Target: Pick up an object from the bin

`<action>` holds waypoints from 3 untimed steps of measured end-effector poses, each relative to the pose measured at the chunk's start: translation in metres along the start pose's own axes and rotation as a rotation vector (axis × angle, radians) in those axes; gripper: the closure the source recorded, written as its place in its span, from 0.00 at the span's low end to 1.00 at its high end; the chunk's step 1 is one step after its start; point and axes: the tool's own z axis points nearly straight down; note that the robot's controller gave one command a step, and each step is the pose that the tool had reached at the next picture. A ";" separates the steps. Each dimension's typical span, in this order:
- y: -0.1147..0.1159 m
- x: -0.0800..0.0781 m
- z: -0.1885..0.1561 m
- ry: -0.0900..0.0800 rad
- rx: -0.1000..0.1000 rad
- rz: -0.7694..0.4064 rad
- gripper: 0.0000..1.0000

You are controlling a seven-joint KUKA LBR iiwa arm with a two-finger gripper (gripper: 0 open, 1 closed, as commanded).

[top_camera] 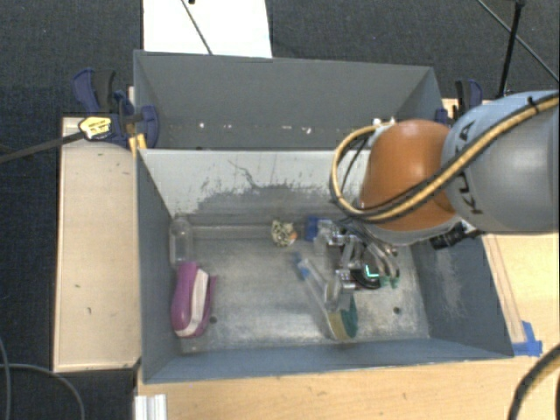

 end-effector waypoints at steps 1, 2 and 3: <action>-0.064 -0.003 0.052 -0.005 0.002 0.105 0.00; -0.129 0.015 0.062 -0.005 0.002 0.285 0.00; -0.127 0.015 0.062 -0.005 0.000 0.284 1.00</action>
Offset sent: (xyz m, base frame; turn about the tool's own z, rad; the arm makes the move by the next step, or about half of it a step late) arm 0.0028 -0.0609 -0.0524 0.0987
